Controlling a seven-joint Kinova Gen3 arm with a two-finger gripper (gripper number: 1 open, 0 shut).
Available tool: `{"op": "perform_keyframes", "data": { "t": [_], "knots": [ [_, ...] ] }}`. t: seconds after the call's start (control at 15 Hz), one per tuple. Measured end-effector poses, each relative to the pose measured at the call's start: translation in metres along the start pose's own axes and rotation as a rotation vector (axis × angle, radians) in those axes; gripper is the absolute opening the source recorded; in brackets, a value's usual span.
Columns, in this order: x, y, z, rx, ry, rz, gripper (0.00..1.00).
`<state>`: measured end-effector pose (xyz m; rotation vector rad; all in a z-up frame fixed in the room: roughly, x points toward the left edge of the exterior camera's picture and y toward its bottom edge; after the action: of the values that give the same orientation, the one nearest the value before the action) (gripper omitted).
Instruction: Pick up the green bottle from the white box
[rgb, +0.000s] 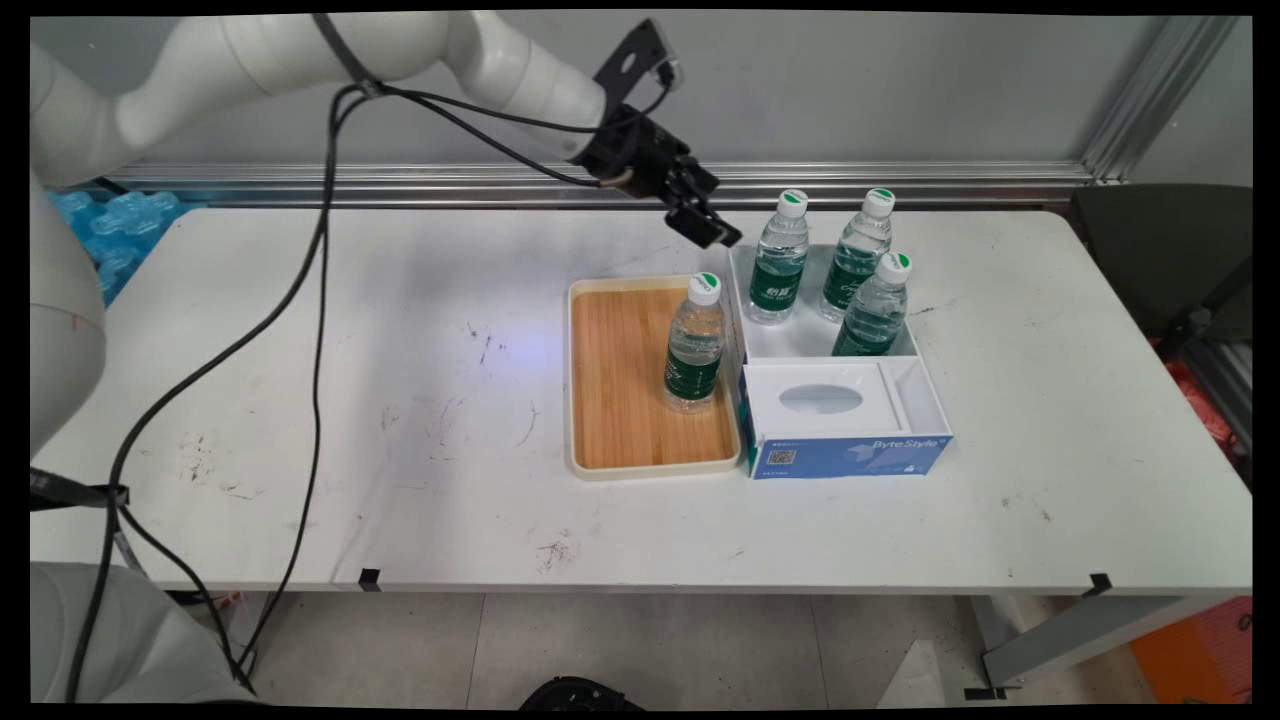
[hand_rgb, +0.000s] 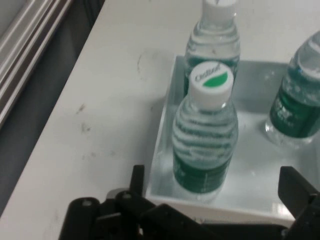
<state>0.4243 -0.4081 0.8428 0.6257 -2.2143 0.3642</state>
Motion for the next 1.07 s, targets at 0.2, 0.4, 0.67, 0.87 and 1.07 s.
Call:
{"op": "perform_keyframes", "data": {
  "t": [0.2,0.4,0.67,0.87,1.07],
  "knots": [
    [0.001,0.003,0.017,-0.004,0.023,-0.003,1.00],
    [0.001,0.006,0.031,-0.006,0.045,-0.007,1.00],
    [-0.002,0.009,0.049,-0.005,0.067,-0.017,1.00],
    [-0.006,0.009,0.061,-0.001,0.080,-0.024,1.00],
    [-0.009,0.010,0.069,0.000,0.087,-0.029,1.00]
  ]
}}
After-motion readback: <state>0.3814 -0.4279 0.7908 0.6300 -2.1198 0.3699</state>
